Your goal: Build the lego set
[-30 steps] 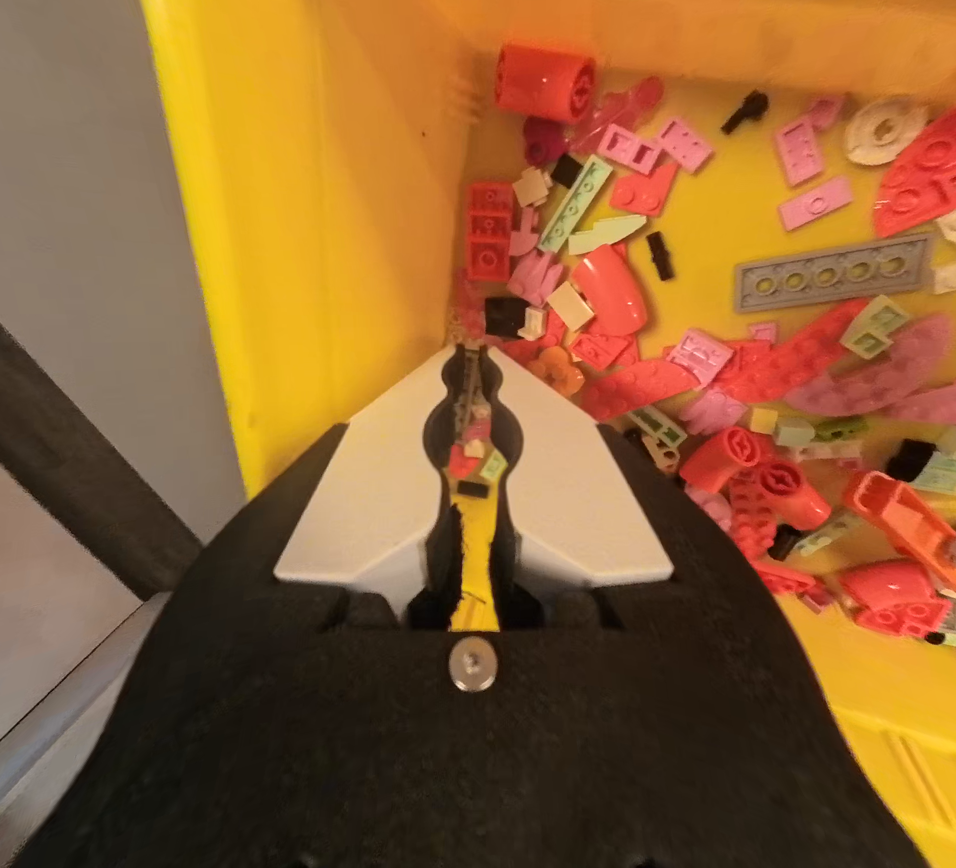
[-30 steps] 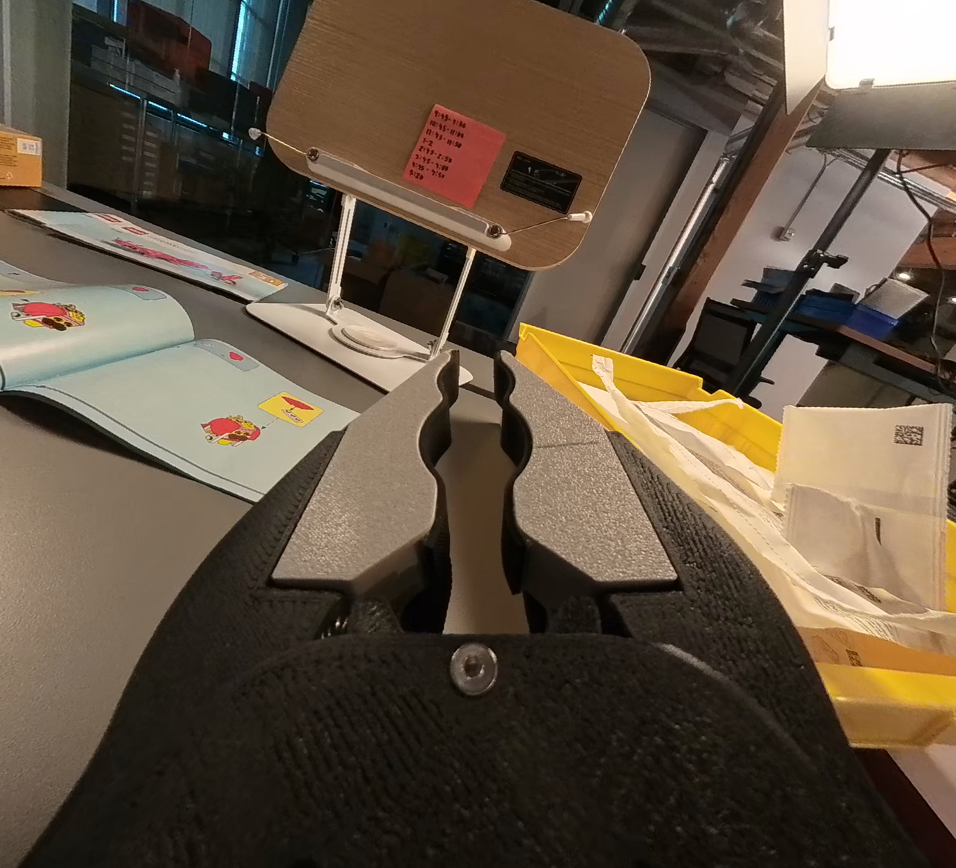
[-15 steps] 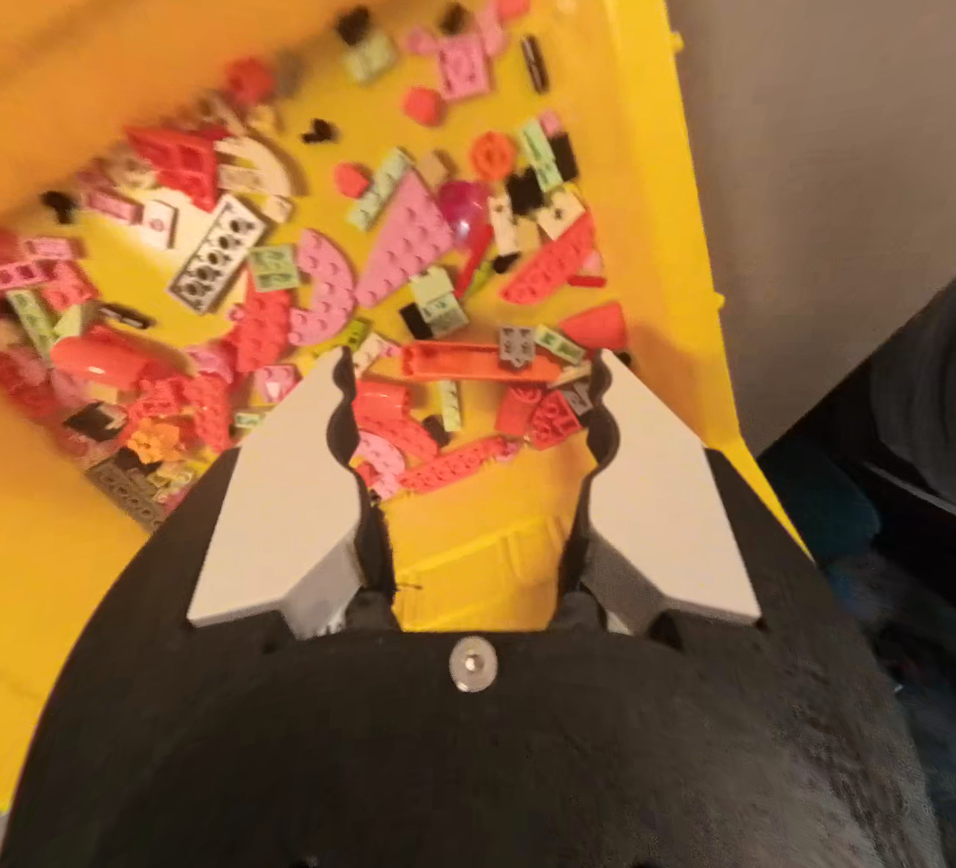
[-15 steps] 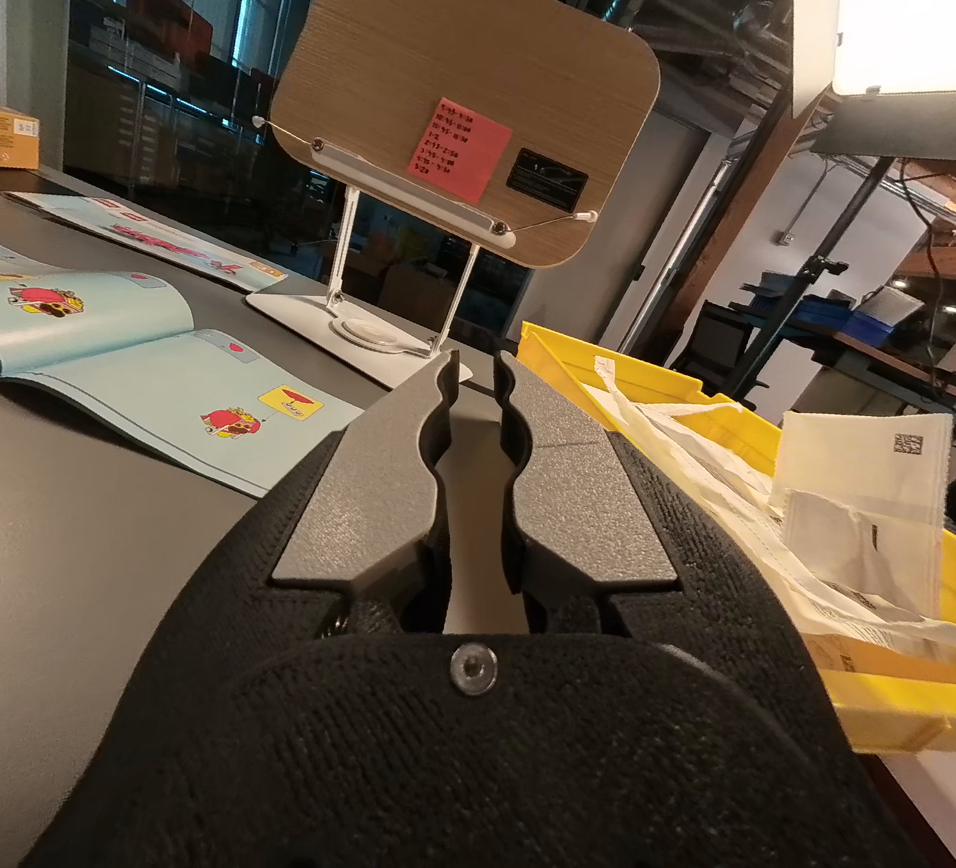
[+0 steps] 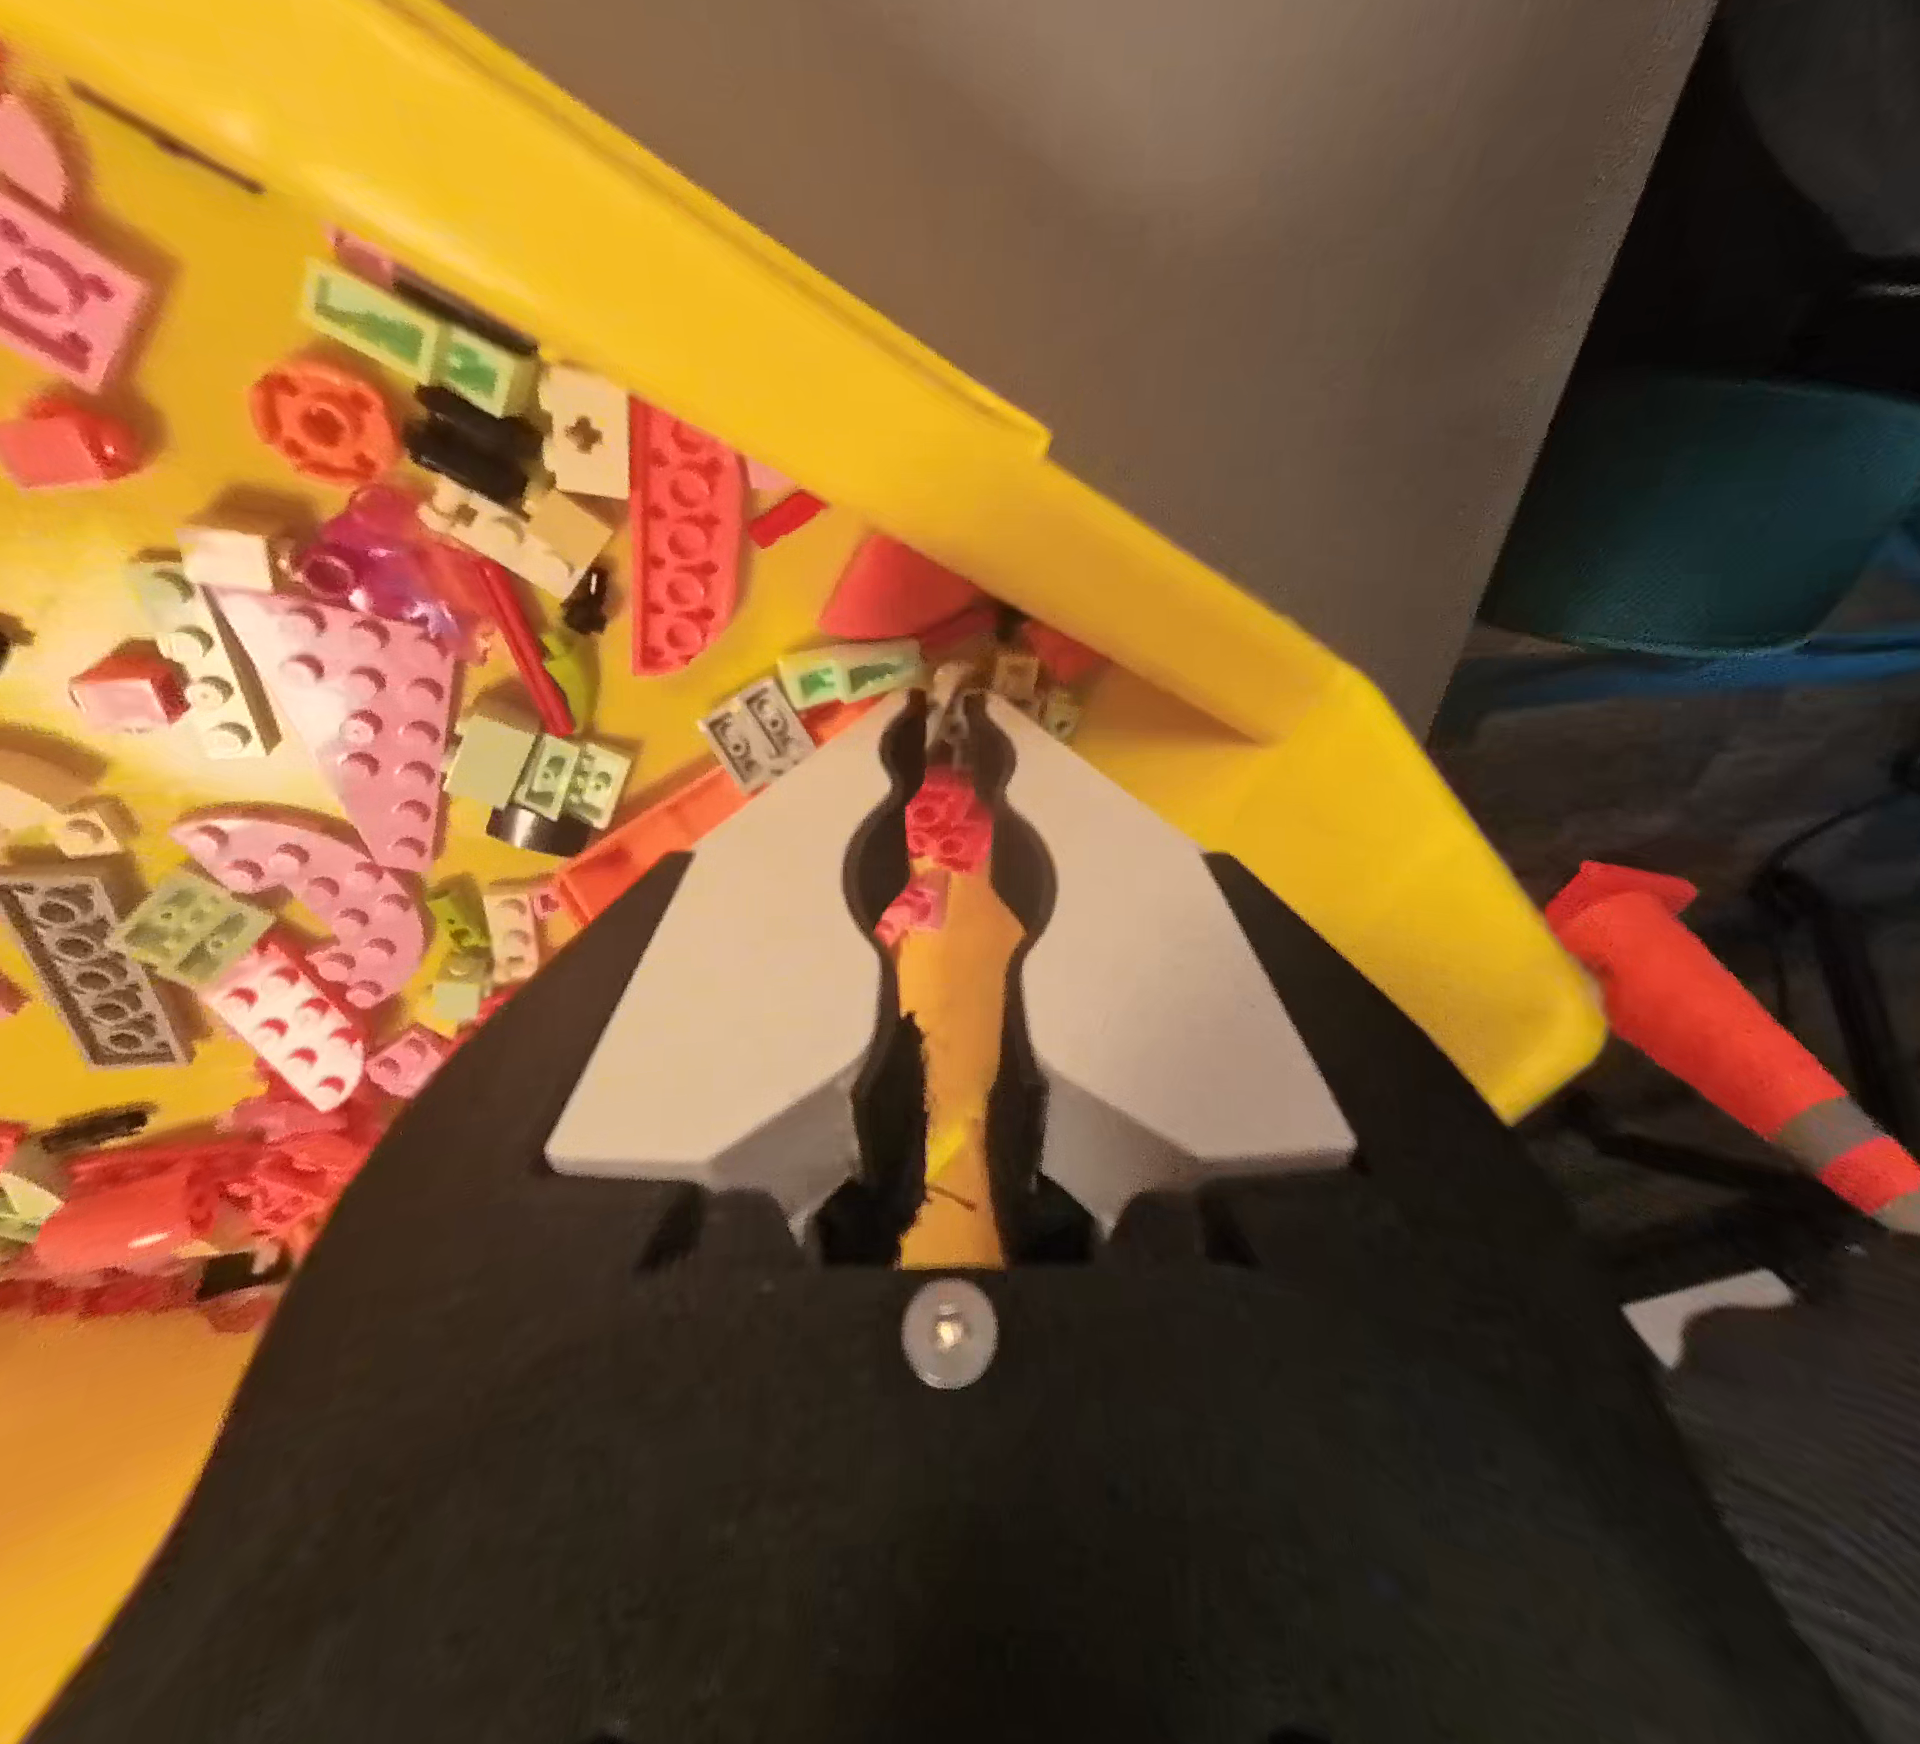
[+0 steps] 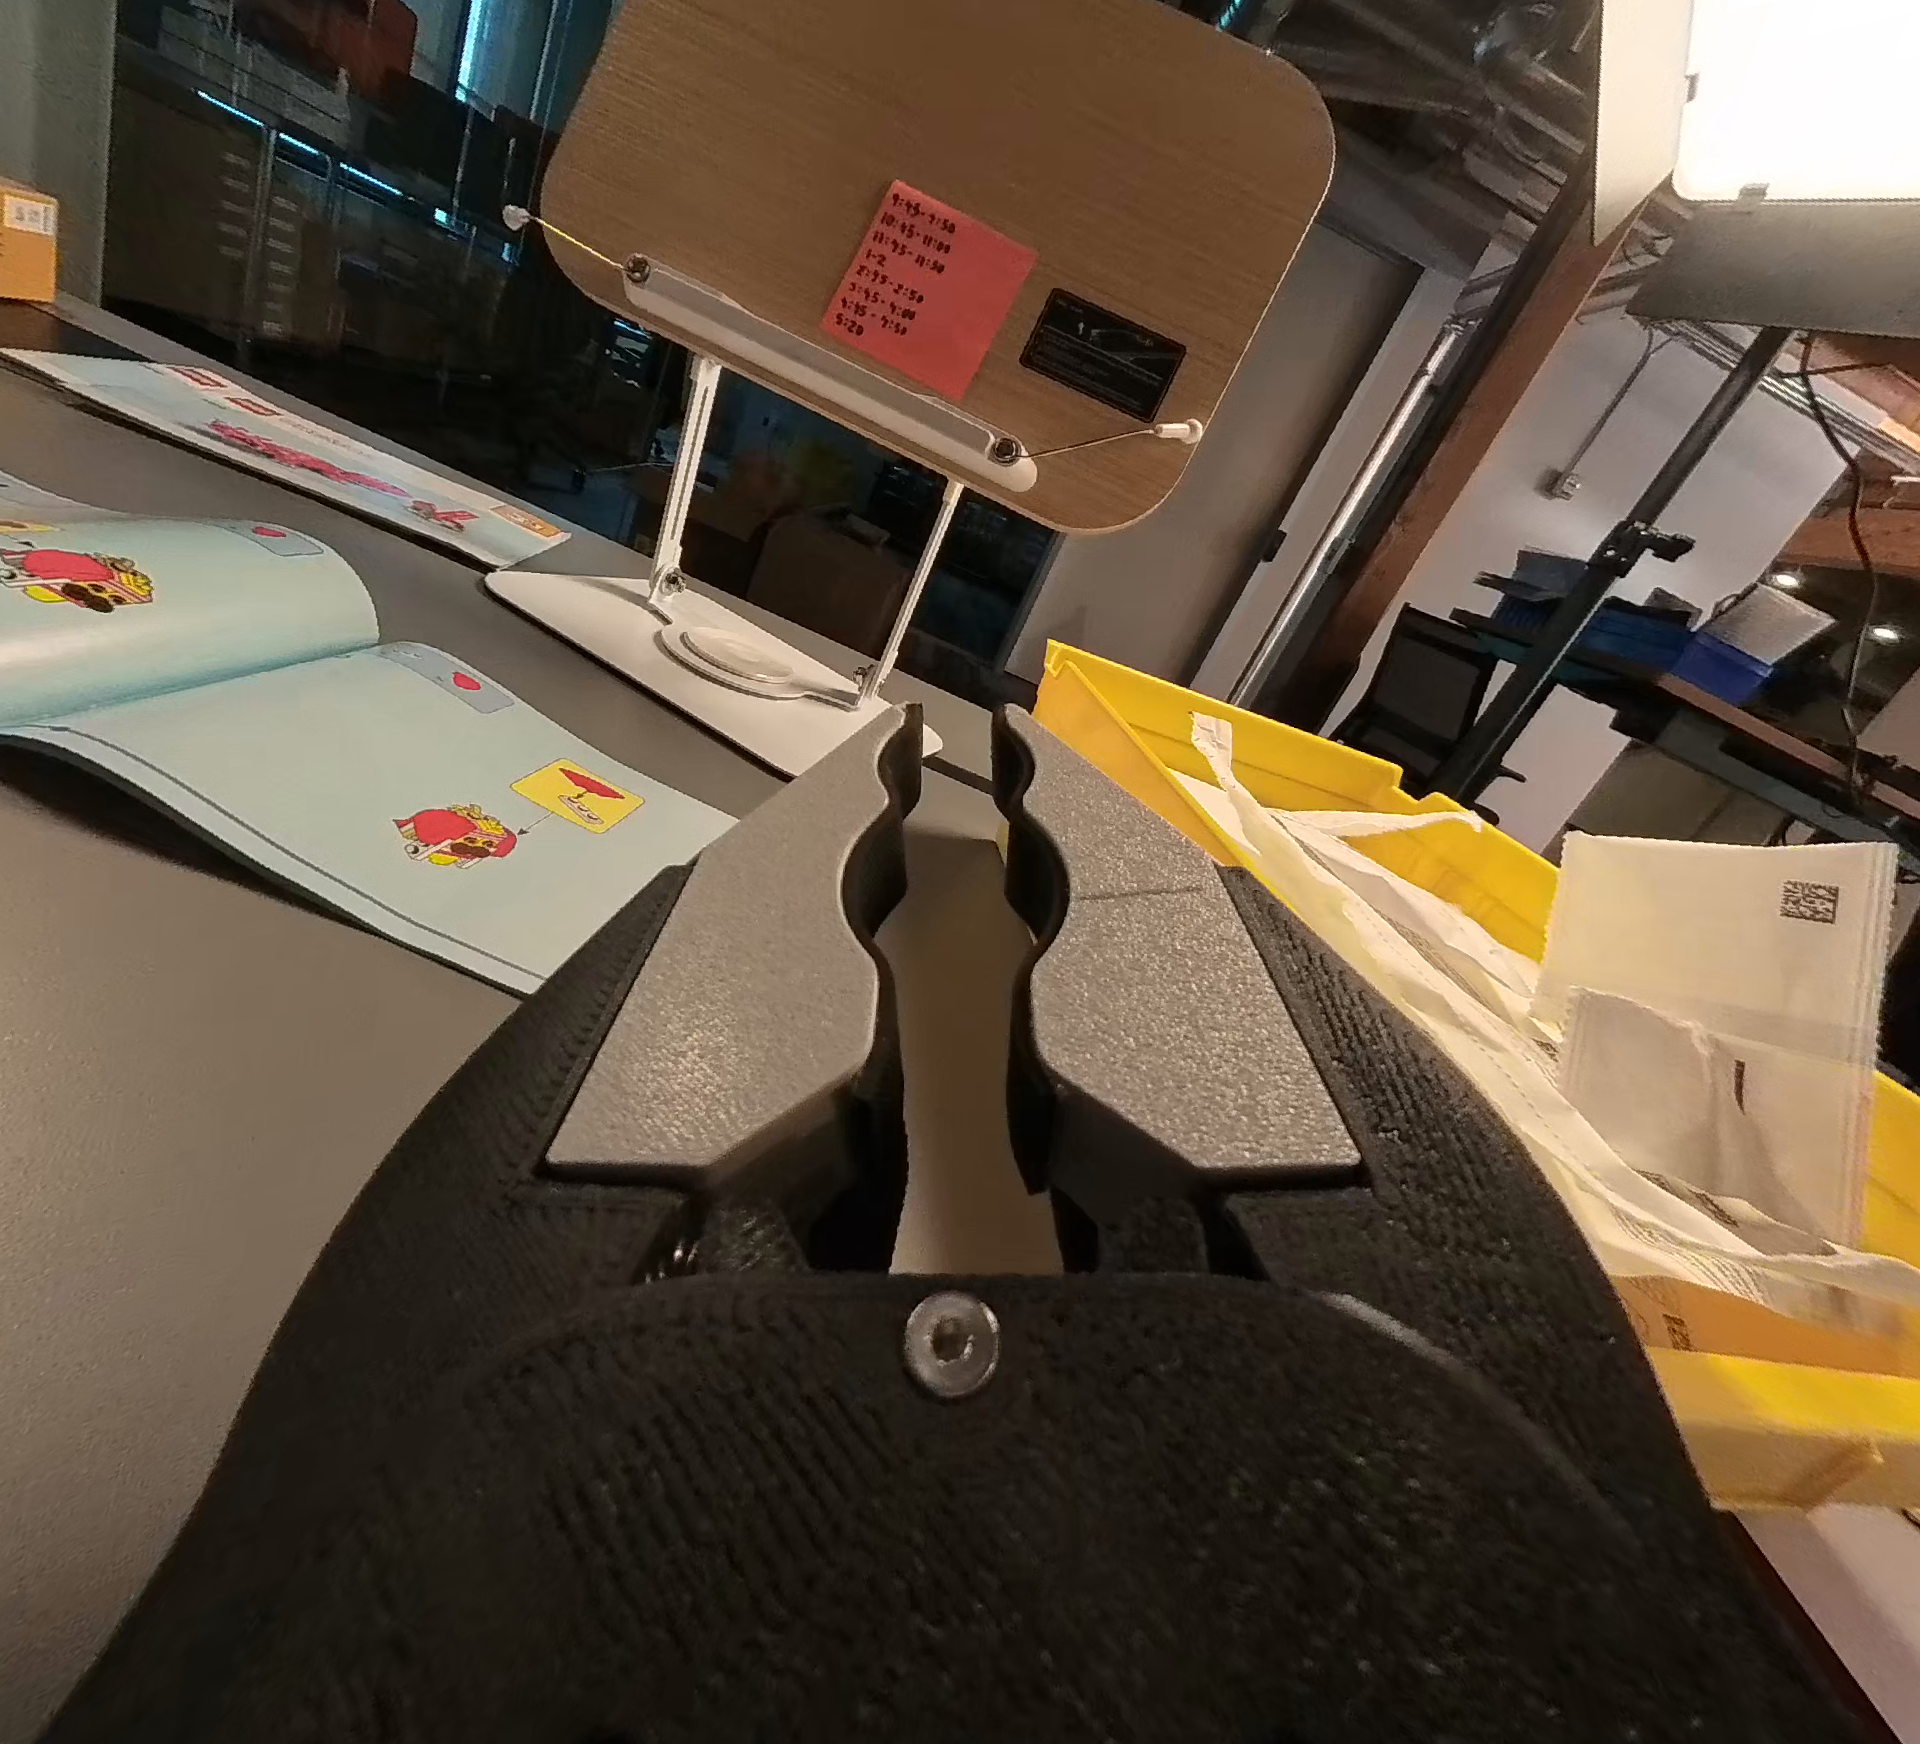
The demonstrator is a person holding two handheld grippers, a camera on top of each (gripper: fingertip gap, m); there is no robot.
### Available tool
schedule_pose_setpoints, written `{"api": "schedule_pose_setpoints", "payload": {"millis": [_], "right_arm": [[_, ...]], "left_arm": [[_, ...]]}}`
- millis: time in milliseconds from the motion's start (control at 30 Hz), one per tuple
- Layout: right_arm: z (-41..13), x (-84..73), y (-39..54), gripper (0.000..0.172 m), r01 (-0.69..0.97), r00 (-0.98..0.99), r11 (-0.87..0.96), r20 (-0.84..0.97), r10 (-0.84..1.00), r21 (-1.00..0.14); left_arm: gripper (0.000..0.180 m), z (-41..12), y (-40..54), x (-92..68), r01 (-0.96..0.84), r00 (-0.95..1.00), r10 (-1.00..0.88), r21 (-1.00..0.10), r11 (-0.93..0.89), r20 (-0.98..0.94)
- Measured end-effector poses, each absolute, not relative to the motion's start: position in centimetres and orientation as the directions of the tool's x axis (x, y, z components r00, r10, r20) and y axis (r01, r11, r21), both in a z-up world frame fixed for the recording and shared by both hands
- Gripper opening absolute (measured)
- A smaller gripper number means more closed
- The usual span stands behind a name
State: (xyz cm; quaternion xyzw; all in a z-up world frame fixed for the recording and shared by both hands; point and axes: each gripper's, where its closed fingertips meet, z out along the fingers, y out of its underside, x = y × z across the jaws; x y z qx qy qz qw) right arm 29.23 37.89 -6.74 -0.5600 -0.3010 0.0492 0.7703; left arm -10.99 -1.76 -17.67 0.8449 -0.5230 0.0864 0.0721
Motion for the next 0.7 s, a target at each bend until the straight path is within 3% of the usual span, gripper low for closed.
{"api": "schedule_pose_setpoints", "payload": {"millis": [333,600,700], "right_arm": [[-6.7,29.2,37.9,0.011,0.254,0.815,0.368,0.403,0.418,-0.895],[-6.6,29.3,37.9,0.010,0.247,0.815,0.368,0.398,0.422,-0.896],[-6.6,29.3,37.9,0.010,0.244,0.815,0.368,0.395,0.423,-0.897]], "left_arm": [[0.018,-17.8,-1.2,-11.3,-0.902,0.432,-0.882,0.068,-0.427,0.187],[0.007,-17.8,-1.7,-11.0,-0.917,0.400,-0.891,0.098,-0.388,0.215],[0.006,-17.8,0.1,-11.7,-0.911,0.410,-0.907,0.090,-0.403,0.095]]}}
